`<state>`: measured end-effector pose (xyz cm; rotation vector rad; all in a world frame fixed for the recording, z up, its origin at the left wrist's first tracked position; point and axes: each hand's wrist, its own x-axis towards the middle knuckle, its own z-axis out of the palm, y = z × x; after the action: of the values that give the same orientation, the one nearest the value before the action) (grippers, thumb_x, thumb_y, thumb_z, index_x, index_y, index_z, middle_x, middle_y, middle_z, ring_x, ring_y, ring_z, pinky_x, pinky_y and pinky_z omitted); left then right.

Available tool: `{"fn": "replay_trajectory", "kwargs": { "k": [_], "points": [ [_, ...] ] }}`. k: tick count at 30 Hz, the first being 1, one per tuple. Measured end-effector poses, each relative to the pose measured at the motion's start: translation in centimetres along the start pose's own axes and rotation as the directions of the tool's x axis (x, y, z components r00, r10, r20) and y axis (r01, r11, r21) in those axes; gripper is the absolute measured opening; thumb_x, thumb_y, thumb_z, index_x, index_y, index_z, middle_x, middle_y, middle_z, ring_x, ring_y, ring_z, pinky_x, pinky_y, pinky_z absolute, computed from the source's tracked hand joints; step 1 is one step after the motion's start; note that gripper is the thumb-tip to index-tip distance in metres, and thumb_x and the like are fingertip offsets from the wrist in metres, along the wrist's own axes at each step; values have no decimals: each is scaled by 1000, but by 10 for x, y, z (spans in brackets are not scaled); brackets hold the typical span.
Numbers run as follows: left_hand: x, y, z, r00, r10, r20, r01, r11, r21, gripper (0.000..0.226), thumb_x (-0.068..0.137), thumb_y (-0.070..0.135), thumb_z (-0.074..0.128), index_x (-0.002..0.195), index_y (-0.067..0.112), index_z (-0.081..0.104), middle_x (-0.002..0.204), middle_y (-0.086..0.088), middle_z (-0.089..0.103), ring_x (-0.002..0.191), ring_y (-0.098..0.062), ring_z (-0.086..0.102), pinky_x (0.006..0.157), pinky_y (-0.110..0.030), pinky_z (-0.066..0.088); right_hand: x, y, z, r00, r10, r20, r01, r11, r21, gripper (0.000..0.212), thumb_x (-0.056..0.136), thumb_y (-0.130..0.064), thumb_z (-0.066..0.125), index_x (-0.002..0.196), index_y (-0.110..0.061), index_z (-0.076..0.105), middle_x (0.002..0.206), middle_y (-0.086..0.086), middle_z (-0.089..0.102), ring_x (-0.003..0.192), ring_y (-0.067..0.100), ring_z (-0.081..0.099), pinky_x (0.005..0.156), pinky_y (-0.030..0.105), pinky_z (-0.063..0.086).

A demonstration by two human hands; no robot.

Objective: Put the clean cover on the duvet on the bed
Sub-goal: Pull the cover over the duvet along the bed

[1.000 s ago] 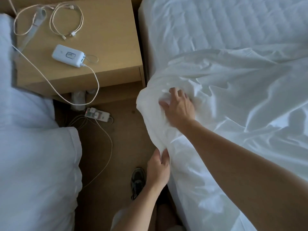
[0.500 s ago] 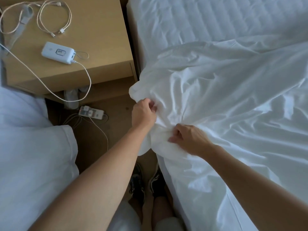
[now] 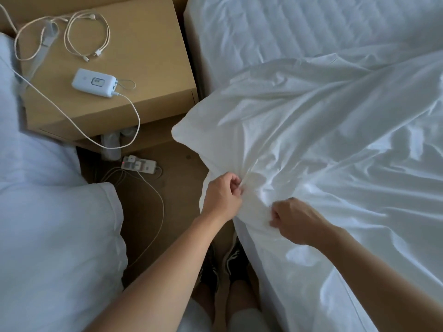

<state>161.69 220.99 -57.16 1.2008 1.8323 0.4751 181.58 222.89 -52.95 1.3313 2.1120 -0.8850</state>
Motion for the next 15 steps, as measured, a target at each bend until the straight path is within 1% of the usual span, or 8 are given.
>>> {"fn": "replay_trajectory", "kwargs": {
  "k": [2,5,8,10,11,12,14,15],
  "points": [
    [1,-2,-3,1000,-5,29,5,1000,1,4,95,19,68,97,22,65,83,14,63,73,1,59,60,-9,41,-3,-2,-4,955,-8,296,51,989,-139,23,94,-24,64,75,-15,55,74,0,56,67,16,53,60,25,42],
    [13,-6,-11,999,32,27,-32,999,2,6,94,20,68,95,22,63,80,14,62,73,-2,61,59,-9,41,-15,-4,1,787,54,615,127,961,-247,24,91,-26,68,74,-9,64,62,-3,50,72,22,56,62,25,44],
    [25,-7,-17,997,83,10,-83,994,66,16,93,23,70,107,19,63,94,13,61,89,-10,63,73,-14,48,-28,1,13,637,150,756,145,940,-309,30,92,-28,69,99,1,72,66,1,56,74,24,60,74,29,55],
    [33,-11,-16,993,109,-39,-100,979,175,34,91,32,73,118,17,61,117,3,54,109,-16,53,92,-27,49,-23,5,2,608,170,775,32,971,-238,26,93,-31,68,101,-6,71,67,1,59,68,21,62,73,31,55],
    [37,-12,-15,994,92,-53,-81,980,180,41,90,35,74,123,16,60,125,-1,49,114,-18,49,96,-30,47,-15,7,-8,655,149,741,-57,987,-148,25,92,-35,69,97,-10,70,66,-2,62,67,20,63,73,31,55],
    [39,-14,-14,997,61,-51,-53,987,150,43,90,35,74,125,15,58,128,-2,49,115,-19,49,95,-29,47,-1,8,-20,768,114,630,-134,991,-16,27,90,-39,71,93,-12,68,67,-4,66,69,20,66,75,32,55],
    [42,-14,-9,999,20,-47,-18,999,45,25,95,27,68,116,15,63,115,1,61,106,-17,60,83,-22,48,28,3,-41,977,148,154,-185,947,263,33,84,-48,77,96,-18,66,85,-3,72,84,21,69,82,36,55],
    [42,-14,-6,998,11,-54,-11,1000,2,11,96,22,65,106,18,65,104,5,65,97,-14,64,76,-20,48,42,-2,-48,978,180,-102,-139,938,317,42,81,-49,79,109,-21,65,101,0,70,96,23,67,87,37,53]
  ]
}}
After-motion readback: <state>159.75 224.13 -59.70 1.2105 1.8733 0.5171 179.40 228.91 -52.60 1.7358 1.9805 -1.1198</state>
